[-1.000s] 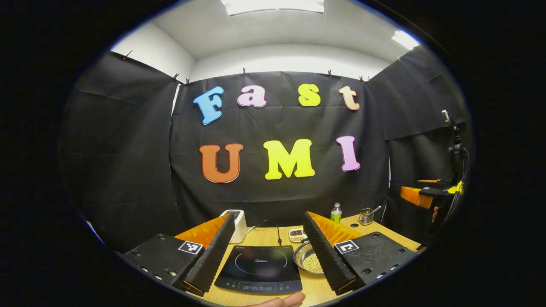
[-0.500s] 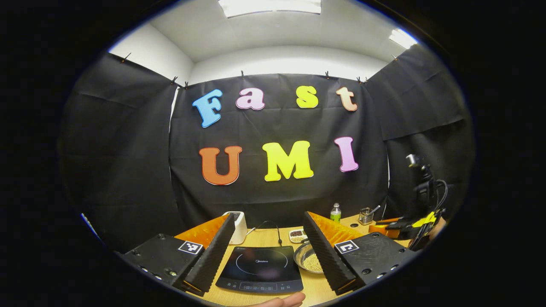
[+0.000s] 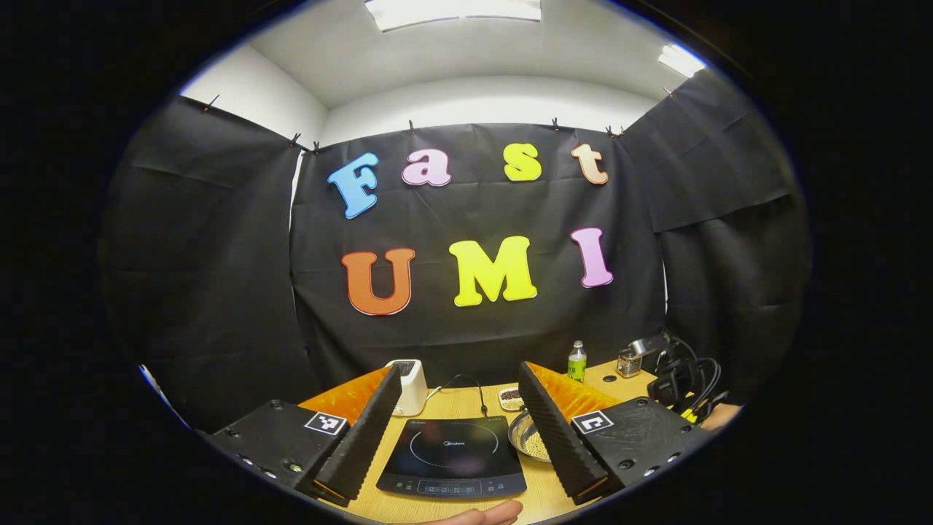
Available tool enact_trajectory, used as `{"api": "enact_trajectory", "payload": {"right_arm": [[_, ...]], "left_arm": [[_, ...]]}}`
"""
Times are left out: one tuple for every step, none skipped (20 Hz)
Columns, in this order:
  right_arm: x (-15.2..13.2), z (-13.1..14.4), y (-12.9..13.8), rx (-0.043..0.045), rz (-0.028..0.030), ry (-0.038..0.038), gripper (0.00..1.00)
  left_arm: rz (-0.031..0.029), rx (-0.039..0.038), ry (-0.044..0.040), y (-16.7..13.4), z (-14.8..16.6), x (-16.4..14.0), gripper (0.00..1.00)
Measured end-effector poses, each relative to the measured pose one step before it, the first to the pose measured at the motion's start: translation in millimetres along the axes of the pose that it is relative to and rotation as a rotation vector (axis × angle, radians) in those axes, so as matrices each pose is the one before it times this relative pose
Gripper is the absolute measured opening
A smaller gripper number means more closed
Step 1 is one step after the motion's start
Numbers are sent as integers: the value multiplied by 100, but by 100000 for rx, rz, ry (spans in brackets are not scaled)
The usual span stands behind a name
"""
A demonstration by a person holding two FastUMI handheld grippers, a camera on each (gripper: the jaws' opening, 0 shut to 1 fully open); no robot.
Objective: First push the handle of the pot to place it horizontally, then grasp the pot with both hands and set it on the induction cooktop.
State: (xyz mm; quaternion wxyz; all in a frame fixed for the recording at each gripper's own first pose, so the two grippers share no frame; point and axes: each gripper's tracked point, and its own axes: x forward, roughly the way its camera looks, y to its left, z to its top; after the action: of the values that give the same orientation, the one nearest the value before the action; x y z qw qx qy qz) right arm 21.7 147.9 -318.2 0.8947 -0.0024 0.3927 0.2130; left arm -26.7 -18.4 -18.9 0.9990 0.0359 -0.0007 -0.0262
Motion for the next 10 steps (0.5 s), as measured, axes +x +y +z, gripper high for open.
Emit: {"api": "enact_trajectory", "payload": {"right_arm": [[597, -611, 72, 6, 538, 2190, 4], [356, -693, 210, 481, 642, 1750, 4], [251, -554, -31, 678, -48, 1581, 1], [171, -636, -235, 807, -895, 1308, 4], [104, -436, -61, 106, -291, 1023, 1], [247, -338, -12, -53, -187, 895, 1], [191, -548, -319, -356, -1313, 2291, 1], [205, -703, -118, 207, -416, 2165, 0], [225, -386, 153, 224, 799, 1412, 1], [342, -311, -196, 332, -699, 1508, 1]], "left_arm": [[-52, -344, 178, 11, 20, -72, 96], [-89, -375, 26, 55, -25, -65, 96], [-129, -327, -20, 28, 7, 67, 96], [-88, -350, -90, -4, -43, 36, 96], [-148, -321, 7, -29, -12, 59, 96], [-248, -324, 116, -67, -155, -76, 96], [-237, -537, 297, -90, -37, 74, 96], [-39, -475, 368, -59, -73, 9, 96], [159, -547, 360, 21, -63, 87, 96], [-11, -574, 529, -55, -129, 4, 96]]}}
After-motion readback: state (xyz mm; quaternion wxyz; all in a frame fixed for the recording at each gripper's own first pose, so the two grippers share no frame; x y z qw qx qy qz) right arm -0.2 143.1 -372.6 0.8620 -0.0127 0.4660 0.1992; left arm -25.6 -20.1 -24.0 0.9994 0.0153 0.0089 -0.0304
